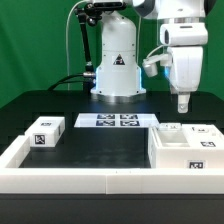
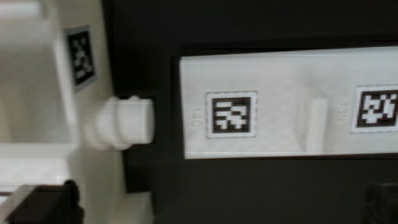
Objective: Assemble cabinet
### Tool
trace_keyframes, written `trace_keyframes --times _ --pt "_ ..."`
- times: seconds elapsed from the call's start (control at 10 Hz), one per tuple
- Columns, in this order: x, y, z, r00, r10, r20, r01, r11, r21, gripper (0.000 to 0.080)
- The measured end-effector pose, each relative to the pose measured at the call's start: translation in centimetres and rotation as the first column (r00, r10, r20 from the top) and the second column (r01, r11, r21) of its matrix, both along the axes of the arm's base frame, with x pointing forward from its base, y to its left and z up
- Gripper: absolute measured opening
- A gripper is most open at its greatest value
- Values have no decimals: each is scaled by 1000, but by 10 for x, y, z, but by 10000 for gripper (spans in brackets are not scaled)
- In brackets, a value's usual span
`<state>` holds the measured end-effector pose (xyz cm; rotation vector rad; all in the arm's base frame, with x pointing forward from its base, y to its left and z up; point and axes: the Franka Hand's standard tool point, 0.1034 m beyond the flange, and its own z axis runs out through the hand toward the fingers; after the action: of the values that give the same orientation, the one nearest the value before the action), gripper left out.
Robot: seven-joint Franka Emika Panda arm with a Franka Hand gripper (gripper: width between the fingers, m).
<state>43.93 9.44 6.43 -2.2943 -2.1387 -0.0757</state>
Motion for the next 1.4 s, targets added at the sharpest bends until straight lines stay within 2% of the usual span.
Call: trace_keyframes --times 1.1,1.4 --pt "-26 3 -40 996 -18 -90 19 1000 12 797" --pt "-30 3 -47 994 -21 -105 23 1000 14 797"
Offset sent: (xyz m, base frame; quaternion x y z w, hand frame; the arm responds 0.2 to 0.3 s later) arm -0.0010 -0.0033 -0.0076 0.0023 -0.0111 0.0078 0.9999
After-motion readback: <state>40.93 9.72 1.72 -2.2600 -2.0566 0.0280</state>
